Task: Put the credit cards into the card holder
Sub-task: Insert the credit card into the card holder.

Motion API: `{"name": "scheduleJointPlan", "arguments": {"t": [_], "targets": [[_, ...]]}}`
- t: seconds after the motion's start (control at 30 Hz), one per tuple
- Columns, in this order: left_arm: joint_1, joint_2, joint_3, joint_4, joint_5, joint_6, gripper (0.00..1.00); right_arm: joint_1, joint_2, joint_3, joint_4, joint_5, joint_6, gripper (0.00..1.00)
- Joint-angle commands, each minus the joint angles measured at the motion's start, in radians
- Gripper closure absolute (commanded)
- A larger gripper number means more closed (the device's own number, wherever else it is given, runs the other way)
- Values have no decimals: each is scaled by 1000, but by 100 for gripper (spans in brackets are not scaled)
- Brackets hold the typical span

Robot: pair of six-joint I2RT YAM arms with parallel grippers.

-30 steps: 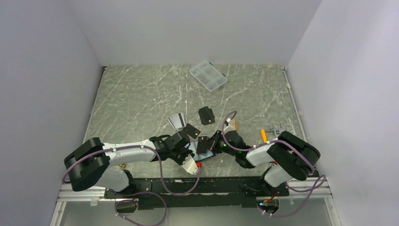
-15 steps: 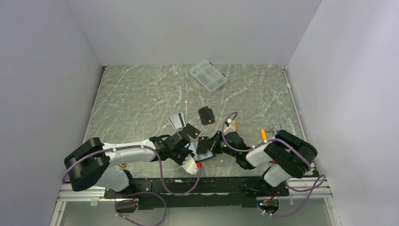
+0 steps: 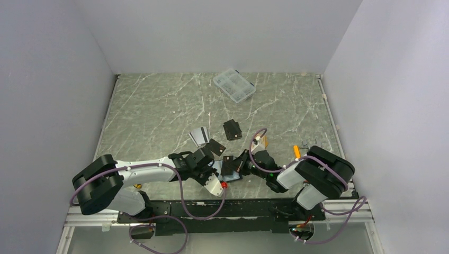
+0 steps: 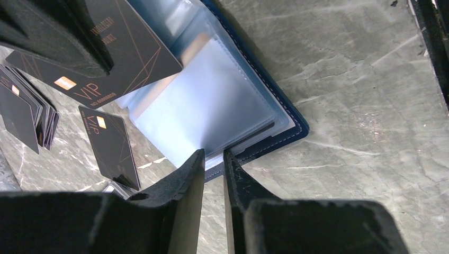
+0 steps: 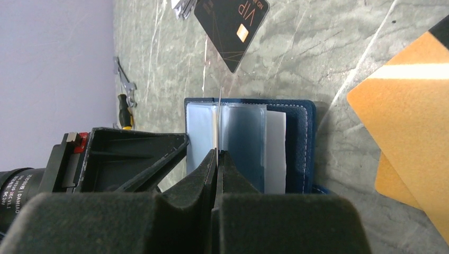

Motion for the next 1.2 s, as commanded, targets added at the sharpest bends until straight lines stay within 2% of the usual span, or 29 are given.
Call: {"name": "scheduleJointPlan", "arguments": {"t": [0.0, 0.33, 0.53, 0.87, 1.17], "targets": [[-5, 22, 1, -53, 12, -16, 76, 24, 25, -17, 50, -2, 1, 100], [-5, 20, -1, -67, 20, -20, 78, 43, 57, -18, 91, -16, 31, 100], [-17, 14, -6, -81, 26, -38, 80, 69, 41, -8, 60, 11, 42, 100], [-19, -58, -26, -146, 21, -57, 73, 72, 16, 12, -24, 50, 39, 100], [-46, -34, -10, -126, 68, -115, 74, 78, 36, 7, -2, 39, 54, 100]]}}
